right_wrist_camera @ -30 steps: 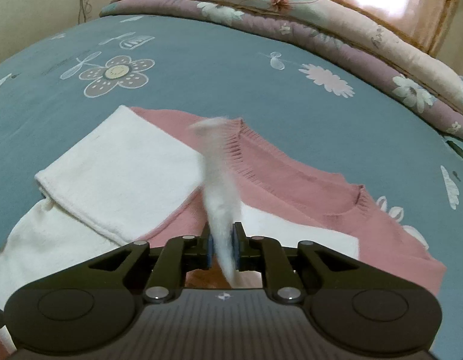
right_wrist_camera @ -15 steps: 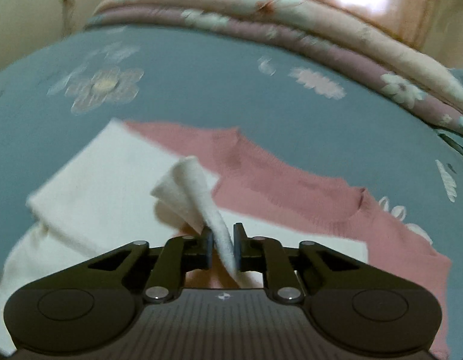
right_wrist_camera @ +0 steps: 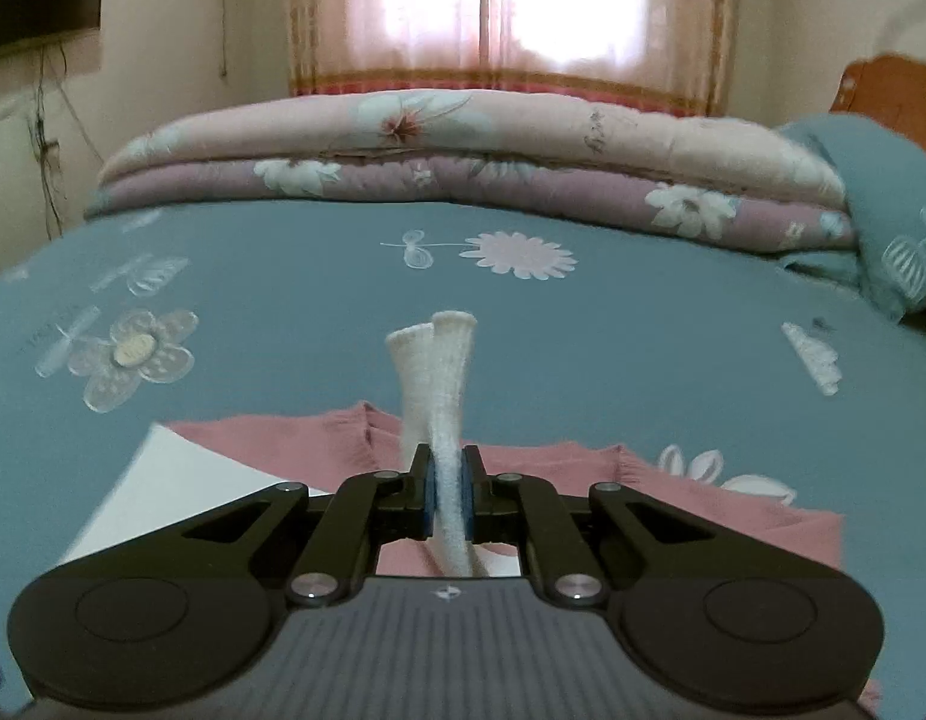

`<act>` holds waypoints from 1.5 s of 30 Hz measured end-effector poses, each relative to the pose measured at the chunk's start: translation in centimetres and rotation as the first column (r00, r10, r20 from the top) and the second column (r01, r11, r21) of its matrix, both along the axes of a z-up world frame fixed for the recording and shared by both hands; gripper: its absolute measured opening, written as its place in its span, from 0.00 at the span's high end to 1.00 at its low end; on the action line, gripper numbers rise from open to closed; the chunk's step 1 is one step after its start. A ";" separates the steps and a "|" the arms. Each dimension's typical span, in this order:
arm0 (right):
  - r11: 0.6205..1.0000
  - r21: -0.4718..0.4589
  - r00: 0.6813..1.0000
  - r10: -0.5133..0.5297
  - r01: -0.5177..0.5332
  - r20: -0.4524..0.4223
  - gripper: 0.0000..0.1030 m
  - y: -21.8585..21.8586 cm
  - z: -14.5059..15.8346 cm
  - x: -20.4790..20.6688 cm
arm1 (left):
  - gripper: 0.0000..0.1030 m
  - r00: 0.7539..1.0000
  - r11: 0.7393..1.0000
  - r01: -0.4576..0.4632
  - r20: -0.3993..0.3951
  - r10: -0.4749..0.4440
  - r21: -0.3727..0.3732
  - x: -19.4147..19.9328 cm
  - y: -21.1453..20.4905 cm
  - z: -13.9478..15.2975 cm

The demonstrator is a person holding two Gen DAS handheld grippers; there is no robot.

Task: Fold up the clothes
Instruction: 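Lay the white sleeve on the sweater body and open the right gripper, then grasp the white sleeve cuff with the left gripper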

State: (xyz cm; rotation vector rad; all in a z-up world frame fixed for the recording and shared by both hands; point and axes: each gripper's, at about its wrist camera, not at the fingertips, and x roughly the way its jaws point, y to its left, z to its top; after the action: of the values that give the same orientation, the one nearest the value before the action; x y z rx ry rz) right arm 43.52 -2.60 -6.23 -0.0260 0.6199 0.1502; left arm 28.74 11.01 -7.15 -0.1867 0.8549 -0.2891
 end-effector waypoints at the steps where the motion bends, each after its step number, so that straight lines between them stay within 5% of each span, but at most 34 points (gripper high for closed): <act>1: 1.000 -0.008 1.000 0.018 -0.018 -0.008 0.89 0.4 -0.4 0.0 | 0.01 1.000 1.000 0.001 0.000 -0.001 0.002 0.0 0.0 0.0; 6: 0.990 -0.041 0.983 0.132 -0.138 -0.130 0.84 3.4 -3.8 -0.1 | 0.01 1.000 1.000 -0.004 -0.001 0.004 0.001 0.1 0.1 0.0; 9: 0.979 -0.036 0.960 0.189 -0.200 -0.205 0.69 4.7 -5.2 -0.4 | 0.01 1.000 1.000 -0.011 -0.004 0.011 -0.002 0.2 0.3 -0.1; 15: 0.967 0.133 0.936 0.245 -0.217 -0.254 0.53 2.4 -3.0 -0.8 | 0.01 1.000 1.000 -0.008 -0.004 0.008 -0.005 0.3 0.3 -0.1; 18: 0.971 0.189 0.958 0.186 -0.146 -0.217 0.48 -1.5 0.2 -2.3 | 0.01 1.000 1.000 -0.004 0.004 0.004 -0.018 0.3 0.2 -0.1; 22: 0.988 0.154 0.988 0.058 -0.035 -0.145 0.47 -7.2 4.7 -5.9 | 0.01 0.999 0.999 0.012 0.034 -0.011 -0.033 0.1 -0.2 0.0; 27: 0.977 0.168 0.990 -0.126 0.135 -0.063 0.45 -15.7 7.9 -10.6 | 0.01 0.996 0.998 0.043 0.077 -0.040 -0.034 0.0 -1.9 0.0; 32: 0.932 0.231 0.960 -0.270 0.279 -0.069 0.44 -22.0 3.4 -13.0 | 0.01 0.992 0.997 0.073 0.097 -0.076 0.029 0.5 -4.6 -0.5; 36: 0.910 0.153 0.922 -0.372 0.384 -0.106 0.44 -24.5 -2.6 -13.3 | 0.01 0.989 0.991 0.099 0.105 -0.109 0.089 1.0 -6.9 -0.9; 42: 0.908 0.302 0.957 -0.272 0.289 -0.097 0.45 -26.5 -6.1 -14.3 | 0.01 0.981 0.974 0.136 0.112 -0.158 0.179 1.7 -10.3 -1.6; 45: 0.910 0.305 0.959 -0.264 0.282 -0.098 0.45 -26.8 -6.7 -13.8 | 0.01 0.981 0.966 0.140 0.105 -0.165 0.218 2.4 -11.6 -1.9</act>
State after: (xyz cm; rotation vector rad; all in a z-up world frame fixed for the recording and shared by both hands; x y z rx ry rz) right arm 29.77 -29.44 -12.93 0.3770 0.6419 -0.0232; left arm 31.16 -0.54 -9.05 0.0937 0.7732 -0.3489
